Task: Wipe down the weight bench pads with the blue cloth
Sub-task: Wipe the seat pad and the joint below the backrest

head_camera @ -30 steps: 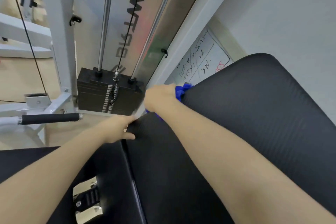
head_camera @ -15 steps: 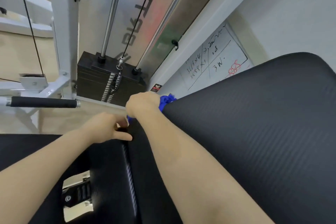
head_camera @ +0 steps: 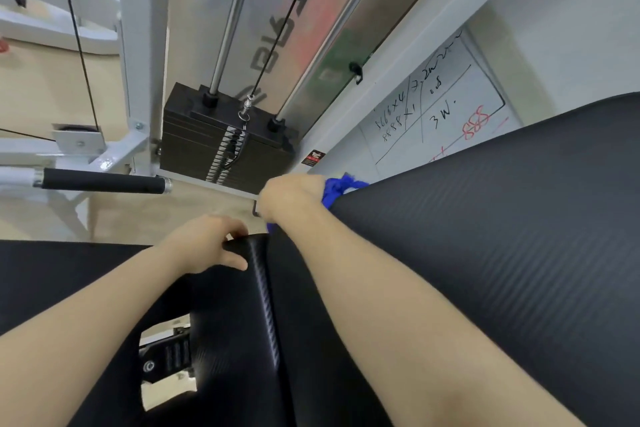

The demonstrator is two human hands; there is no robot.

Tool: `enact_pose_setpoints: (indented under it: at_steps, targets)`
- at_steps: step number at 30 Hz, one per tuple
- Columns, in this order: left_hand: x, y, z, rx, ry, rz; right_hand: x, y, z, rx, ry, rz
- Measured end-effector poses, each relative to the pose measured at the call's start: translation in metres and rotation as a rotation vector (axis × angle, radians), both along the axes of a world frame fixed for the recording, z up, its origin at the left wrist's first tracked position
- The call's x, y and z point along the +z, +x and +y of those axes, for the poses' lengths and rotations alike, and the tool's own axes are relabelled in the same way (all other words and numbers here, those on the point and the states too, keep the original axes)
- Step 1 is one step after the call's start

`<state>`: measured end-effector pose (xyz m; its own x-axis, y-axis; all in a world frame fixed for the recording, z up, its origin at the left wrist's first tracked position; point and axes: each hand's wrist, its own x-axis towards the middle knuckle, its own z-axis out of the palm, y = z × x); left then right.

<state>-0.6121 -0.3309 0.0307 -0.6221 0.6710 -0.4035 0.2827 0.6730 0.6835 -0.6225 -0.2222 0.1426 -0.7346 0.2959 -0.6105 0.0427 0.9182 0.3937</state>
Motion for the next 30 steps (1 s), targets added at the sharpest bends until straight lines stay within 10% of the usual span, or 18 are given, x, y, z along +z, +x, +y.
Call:
enact_pose_setpoints:
  at_steps: [10, 21, 30]
  targets:
    - [0.013, 0.013, -0.002, 0.028, -0.024, 0.01, 0.037, -0.005, -0.005, -0.016, 0.05, 0.046]
    - [-0.031, 0.027, -0.026, 0.362, 0.295, -0.215, -0.065, 0.013, -0.042, 0.084, -0.056, 0.006]
    - [-0.045, 0.014, -0.026, 0.272, -0.106, -0.304, -0.06, 0.02, -0.044, 0.133, -0.033, 0.055]
